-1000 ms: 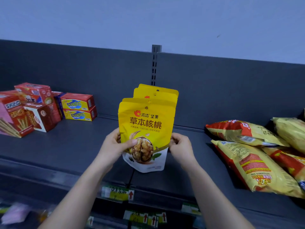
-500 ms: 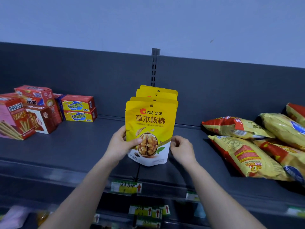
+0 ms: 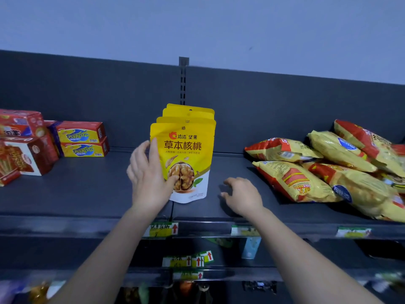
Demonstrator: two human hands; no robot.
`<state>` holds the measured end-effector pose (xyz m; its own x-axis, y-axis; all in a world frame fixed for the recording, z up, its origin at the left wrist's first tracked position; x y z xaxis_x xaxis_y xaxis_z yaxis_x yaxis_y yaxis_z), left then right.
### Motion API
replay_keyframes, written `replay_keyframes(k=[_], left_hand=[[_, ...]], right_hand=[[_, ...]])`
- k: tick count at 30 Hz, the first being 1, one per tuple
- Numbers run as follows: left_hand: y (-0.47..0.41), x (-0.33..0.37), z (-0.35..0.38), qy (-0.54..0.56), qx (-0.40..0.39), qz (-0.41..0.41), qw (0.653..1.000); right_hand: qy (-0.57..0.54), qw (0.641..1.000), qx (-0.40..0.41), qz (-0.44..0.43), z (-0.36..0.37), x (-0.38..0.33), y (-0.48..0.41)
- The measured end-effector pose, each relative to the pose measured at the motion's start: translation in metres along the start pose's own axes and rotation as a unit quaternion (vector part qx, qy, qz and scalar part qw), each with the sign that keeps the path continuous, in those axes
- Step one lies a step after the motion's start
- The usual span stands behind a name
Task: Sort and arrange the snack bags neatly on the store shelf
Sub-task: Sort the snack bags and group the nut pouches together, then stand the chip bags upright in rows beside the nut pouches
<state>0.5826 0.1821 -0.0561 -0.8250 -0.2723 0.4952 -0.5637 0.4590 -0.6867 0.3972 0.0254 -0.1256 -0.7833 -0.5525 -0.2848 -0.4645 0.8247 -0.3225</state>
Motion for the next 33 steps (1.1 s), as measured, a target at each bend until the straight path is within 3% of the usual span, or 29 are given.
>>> replay_keyframes(k=[7,15,23,28,33], left_hand=[[0.013,0.104,0.005,-0.036,0.034,0.213,0.976],[0.023,0.193,0.088,-0.108,-0.036,0.287,0.951],[0.033,0.245,0.183,-0.117,-0.15,0.225,0.956],[0.02,0.254,0.211,0.007,-0.202,0.084,0.976],[0.003,0.238,0.232,0.105,-0.212,-0.09,0.967]], right_hand=[[0.066,0.996,0.038,-0.047,-0.044,0.017,0.002],[0.122,0.986,0.093,-0.063,-0.112,0.088,-0.02],[0.119,0.991,0.048,-0.03,-0.129,0.171,-0.049],[0.104,0.994,-0.031,0.002,-0.118,0.201,-0.059],[0.118,0.983,-0.144,0.004,-0.093,0.204,-0.057]])
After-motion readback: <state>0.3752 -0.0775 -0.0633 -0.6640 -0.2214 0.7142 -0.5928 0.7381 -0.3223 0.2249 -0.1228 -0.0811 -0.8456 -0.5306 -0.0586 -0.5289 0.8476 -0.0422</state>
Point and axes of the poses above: each hand's wrist, its own y-axis away from the middle knuckle, its own z-axis out of the palm, x = y × z, the point moved 10 cm from there along -y, towards the middle knuckle, and after that the axes turned 9 degrees about x, right-handed, at the moved point
